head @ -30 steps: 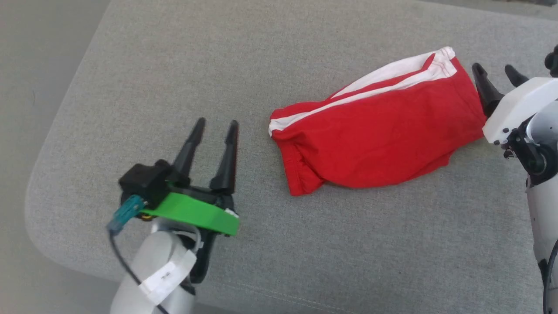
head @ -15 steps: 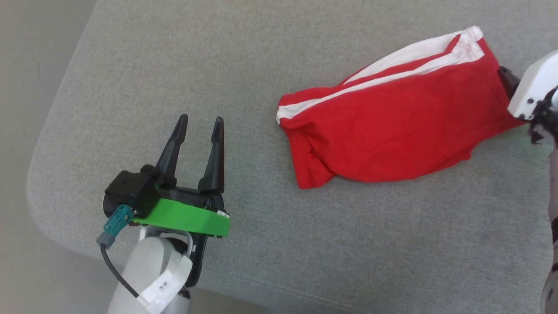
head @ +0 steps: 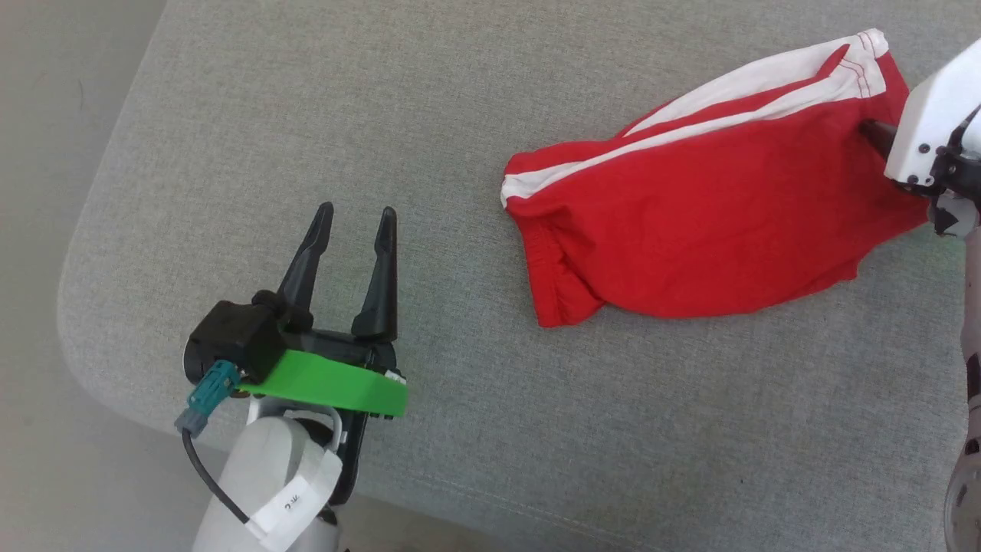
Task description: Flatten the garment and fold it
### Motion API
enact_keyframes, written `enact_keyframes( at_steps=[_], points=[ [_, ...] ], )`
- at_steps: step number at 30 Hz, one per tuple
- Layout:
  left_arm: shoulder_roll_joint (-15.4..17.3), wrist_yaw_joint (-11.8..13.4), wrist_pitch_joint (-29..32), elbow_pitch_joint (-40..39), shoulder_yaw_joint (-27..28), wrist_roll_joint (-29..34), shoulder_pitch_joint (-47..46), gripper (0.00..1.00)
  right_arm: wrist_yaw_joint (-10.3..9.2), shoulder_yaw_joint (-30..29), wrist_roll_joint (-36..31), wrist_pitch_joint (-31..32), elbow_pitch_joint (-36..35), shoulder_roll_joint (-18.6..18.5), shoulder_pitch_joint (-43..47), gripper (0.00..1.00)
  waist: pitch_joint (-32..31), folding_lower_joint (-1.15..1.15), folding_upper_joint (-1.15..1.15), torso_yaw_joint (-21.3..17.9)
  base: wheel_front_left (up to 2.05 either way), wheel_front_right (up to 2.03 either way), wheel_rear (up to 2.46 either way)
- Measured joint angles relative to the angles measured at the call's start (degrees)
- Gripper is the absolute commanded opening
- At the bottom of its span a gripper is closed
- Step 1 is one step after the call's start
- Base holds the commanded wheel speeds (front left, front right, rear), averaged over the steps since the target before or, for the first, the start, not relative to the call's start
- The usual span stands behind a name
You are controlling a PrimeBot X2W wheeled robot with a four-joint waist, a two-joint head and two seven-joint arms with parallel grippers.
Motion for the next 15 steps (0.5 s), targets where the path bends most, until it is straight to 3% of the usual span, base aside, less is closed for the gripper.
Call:
enact_keyframes(
  at_steps=[1,9,15],
  points=[
    [0.0,0.0,0.0,0.0,0.0,0.0,0.0,1.0,0.0,0.6,0.3,-0.1,-0.5,-0.1,0.3,0.0,0.0,0.0,0.0,0.0,0.0,0.0,0.0],
    [-0.1,0.0,0.0,0.5,0.8,0.0,0.2,1.0,0.02,1.6,3.9,-3.3,-3.5,0.4,4.8,0.0,-1.4,0.0,0.0,-0.6,0.0,0.0,0.0],
    [-0.1,0.0,0.0,1.9,0.7,1.4,2.2,1.0,0.03,2.0,4.4,-8.9,-7.5,-1.9,12.6,0.0,-4.3,0.0,0.0,-3.6,0.0,0.0,0.0]
  ],
)
